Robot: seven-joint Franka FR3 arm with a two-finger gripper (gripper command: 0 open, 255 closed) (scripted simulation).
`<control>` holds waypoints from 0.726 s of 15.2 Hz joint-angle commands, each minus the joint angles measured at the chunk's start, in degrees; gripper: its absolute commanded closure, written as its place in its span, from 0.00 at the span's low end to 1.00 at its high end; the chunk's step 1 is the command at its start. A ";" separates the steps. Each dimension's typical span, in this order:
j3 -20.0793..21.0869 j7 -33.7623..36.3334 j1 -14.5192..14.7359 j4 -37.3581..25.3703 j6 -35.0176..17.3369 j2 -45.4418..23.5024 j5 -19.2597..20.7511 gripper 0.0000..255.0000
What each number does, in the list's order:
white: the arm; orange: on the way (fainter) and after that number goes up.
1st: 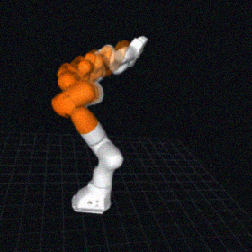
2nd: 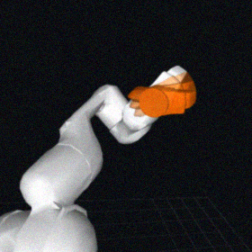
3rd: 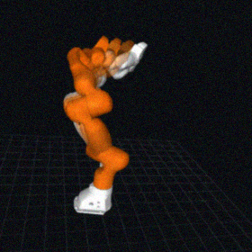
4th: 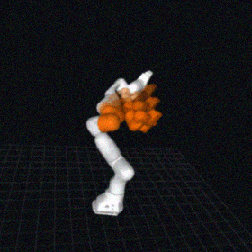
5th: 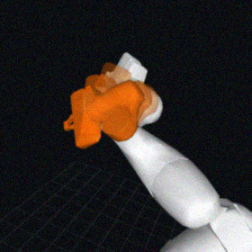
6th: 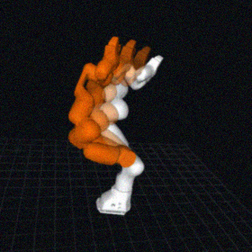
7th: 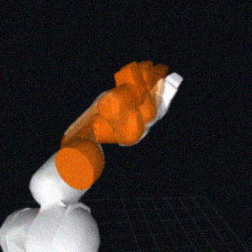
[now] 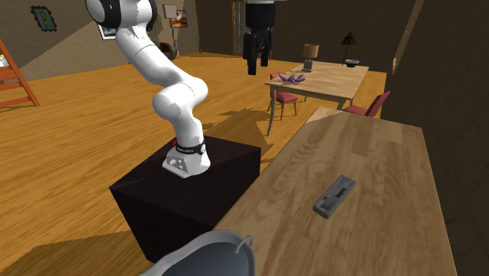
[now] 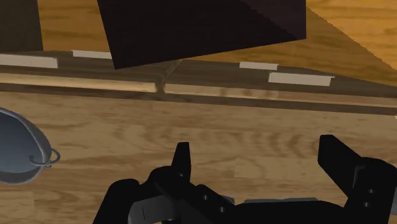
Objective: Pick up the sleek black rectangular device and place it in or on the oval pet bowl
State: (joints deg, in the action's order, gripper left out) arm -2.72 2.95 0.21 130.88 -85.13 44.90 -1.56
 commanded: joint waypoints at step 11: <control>-8.34 -20.80 3.60 4.47 -17.38 -12.80 5.57 0.00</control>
State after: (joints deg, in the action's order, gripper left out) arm -10.17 -15.52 3.43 135.52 -100.75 33.89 3.56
